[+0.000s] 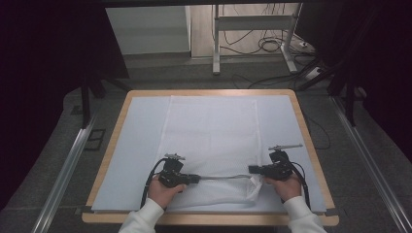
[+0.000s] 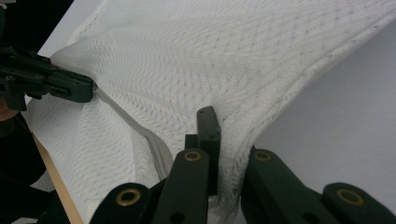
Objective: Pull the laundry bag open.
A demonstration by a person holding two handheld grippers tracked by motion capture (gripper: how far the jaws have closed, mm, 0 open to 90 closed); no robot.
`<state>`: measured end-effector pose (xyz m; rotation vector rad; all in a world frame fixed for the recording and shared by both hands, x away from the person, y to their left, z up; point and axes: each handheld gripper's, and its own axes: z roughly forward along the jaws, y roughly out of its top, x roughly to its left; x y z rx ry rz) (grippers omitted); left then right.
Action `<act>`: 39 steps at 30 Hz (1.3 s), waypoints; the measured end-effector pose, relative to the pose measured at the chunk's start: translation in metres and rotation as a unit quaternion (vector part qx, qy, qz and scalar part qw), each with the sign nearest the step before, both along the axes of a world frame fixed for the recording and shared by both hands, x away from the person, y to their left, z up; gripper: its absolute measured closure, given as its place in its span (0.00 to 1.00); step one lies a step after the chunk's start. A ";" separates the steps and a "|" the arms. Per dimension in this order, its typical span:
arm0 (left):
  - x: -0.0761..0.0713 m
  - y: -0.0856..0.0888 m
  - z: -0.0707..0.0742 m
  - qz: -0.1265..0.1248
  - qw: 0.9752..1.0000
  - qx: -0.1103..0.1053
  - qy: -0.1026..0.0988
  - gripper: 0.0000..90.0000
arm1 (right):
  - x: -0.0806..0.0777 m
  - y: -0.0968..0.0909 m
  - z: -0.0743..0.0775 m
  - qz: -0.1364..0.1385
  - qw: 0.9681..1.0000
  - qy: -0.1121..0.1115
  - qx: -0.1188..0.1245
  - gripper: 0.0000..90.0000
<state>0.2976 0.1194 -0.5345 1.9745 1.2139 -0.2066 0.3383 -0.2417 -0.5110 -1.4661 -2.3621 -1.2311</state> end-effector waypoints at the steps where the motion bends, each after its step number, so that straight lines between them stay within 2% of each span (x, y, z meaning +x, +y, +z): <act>1: 0.000 0.001 0.000 -0.001 1.000 0.000 0.001 0.96 | 0.000 0.000 0.000 0.000 1.000 0.000 0.000 0.98; 18: -0.005 0.016 0.002 0.013 1.000 -0.001 0.000 0.96 | 0.000 0.000 0.000 -0.001 1.000 0.001 0.002 0.98; 28: -0.007 0.031 0.002 0.024 1.000 -0.003 0.001 0.96 | 0.000 0.000 -0.001 -0.002 1.000 0.002 0.001 0.98; 31: -0.008 0.034 0.002 0.028 1.000 0.004 0.000 0.96 | 0.000 0.000 -0.001 -0.001 1.000 0.002 0.001 0.98; 39: -0.012 0.045 0.003 0.035 0.999 0.006 -0.001 0.96 | 0.000 0.000 -0.001 -0.001 1.000 0.002 0.000 0.98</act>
